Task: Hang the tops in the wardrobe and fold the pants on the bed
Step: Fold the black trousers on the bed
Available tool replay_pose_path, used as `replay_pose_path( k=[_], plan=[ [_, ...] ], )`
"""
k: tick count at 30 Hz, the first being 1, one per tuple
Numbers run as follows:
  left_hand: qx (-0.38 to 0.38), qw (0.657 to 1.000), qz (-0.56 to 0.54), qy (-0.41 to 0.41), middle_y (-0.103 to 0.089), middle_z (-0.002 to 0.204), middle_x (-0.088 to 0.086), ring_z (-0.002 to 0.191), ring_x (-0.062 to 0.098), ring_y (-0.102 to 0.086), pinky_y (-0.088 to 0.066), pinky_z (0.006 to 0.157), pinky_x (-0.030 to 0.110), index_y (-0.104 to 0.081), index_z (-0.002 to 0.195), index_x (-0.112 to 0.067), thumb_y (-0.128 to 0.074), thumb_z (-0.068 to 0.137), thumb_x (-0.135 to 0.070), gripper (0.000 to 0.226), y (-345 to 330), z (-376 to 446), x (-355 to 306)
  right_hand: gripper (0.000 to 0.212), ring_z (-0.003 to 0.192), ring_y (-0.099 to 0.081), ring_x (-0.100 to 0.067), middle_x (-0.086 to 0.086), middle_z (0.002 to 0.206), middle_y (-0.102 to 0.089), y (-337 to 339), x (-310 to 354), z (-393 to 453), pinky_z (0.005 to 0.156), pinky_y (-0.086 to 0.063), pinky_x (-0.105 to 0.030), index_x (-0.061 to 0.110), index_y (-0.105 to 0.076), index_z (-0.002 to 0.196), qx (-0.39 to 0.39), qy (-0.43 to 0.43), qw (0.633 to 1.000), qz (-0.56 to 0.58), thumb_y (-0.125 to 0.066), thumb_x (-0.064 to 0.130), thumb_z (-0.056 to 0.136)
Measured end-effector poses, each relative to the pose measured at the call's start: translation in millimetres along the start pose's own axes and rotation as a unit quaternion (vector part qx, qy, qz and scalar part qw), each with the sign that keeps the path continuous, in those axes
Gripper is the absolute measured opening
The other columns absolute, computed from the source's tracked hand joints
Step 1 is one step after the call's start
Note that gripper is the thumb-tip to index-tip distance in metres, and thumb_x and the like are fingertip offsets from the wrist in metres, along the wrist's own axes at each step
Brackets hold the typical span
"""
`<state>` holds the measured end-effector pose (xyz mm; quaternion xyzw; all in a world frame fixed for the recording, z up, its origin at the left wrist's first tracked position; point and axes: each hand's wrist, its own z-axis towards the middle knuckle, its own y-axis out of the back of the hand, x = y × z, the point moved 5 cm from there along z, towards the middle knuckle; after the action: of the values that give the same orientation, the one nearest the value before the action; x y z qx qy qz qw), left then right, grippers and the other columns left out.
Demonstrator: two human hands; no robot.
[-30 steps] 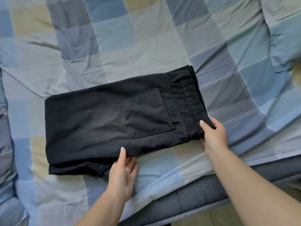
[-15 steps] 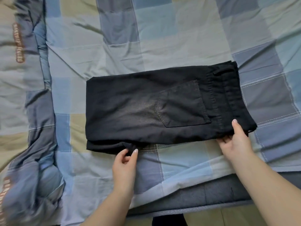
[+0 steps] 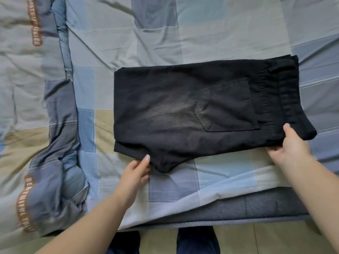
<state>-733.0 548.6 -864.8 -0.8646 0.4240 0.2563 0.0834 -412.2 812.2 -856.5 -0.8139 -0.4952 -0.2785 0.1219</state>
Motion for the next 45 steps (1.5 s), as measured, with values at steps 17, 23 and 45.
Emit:
replay_pose_path(
  k=[17, 23, 45],
  plan=[
    [-0.218, 0.975, -0.023, 0.022, -0.068, 0.092, 0.005, 0.083, 0.015, -0.068, -0.052, 0.067, 0.028, -0.058, 0.093, -0.011, -0.061, 0.092, -0.029, 0.018, 70.1, 23.5, -34.5, 0.053, 0.053, -0.051, -0.019, -0.007, 0.069, -0.060, -41.7, -148.2, -92.9, 0.048, -0.040, -0.027, 0.006, -0.056, 0.086, 0.063, -0.076, 0.907, -0.410, -0.046, 0.057, 0.091],
    [-0.189, 0.976, 0.108, -0.019, -0.067, 0.089, 0.005, 0.079, 0.017, -0.061, -0.051, 0.084, 0.039, -0.064, 0.088, -0.016, -0.063, 0.089, -0.029, 0.013, 86.9, 33.0, -49.1, 0.033, 0.049, -0.055, -0.007, 0.005, 0.066, -0.067, -127.6, -239.2, -189.1, 0.055, -0.047, -0.022, 0.020, -0.061, 0.072, 0.331, -0.059, 0.734, -0.589, -0.051, 0.044, 0.093],
    [-0.091, 0.913, 0.341, -0.204, -0.059, 0.070, 0.000, 0.072, 0.022, -0.057, -0.051, 0.074, 0.034, -0.060, 0.071, -0.016, -0.059, 0.090, -0.038, 0.029, 64.8, 138.4, -216.2, 0.030, 0.058, -0.050, -0.012, 0.001, 0.063, -0.057, -156.2, -322.3, -219.4, 0.060, -0.042, -0.025, 0.011, -0.057, 0.067, 0.083, -0.118, 0.953, -0.268, -0.072, 0.032, 0.082]
  ],
)
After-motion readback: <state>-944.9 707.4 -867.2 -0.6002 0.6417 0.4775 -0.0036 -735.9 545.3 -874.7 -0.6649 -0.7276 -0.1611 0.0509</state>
